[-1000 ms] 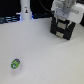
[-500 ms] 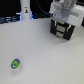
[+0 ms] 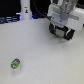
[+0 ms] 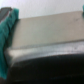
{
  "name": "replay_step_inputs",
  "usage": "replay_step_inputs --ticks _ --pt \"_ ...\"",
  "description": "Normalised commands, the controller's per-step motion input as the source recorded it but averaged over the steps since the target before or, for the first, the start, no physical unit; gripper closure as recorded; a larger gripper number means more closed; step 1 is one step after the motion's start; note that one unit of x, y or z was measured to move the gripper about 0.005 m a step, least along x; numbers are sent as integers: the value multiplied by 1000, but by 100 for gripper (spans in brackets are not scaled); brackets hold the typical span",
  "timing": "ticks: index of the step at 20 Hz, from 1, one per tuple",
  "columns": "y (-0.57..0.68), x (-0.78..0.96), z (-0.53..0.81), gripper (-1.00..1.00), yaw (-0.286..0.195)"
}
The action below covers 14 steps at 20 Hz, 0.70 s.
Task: Open the kcup holder, insert the kcup into the holder, and close the kcup holder
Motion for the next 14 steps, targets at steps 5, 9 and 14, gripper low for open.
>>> replay_step_inputs --ticks 5,9,14 --pt "-355 941 210 100 -59" --pt "-325 938 200 100 -25" --pt "-380 917 183 100 -64"
